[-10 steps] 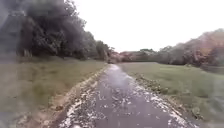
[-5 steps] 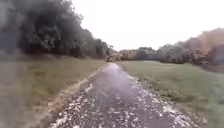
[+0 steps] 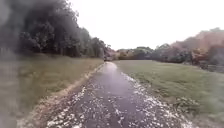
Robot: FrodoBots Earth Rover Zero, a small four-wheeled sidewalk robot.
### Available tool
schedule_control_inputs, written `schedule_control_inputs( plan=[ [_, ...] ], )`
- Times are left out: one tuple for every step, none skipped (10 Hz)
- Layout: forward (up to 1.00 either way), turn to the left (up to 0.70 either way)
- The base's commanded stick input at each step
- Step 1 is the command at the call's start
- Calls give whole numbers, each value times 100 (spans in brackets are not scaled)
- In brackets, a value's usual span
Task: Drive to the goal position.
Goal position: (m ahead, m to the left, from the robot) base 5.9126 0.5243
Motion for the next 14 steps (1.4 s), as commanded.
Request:
schedule_control_inputs(
  plan=[
    [98, 0],
    [98, 0],
    [98, 0],
    [98, 0],
    [98, 0],
    [98, 0],
    [98, 0],
    [98, 0],
    [98, 0],
    [98, 0],
    [98, 0],
    [98, 0],
    [98, 0],
    [98, 0]
  ],
)
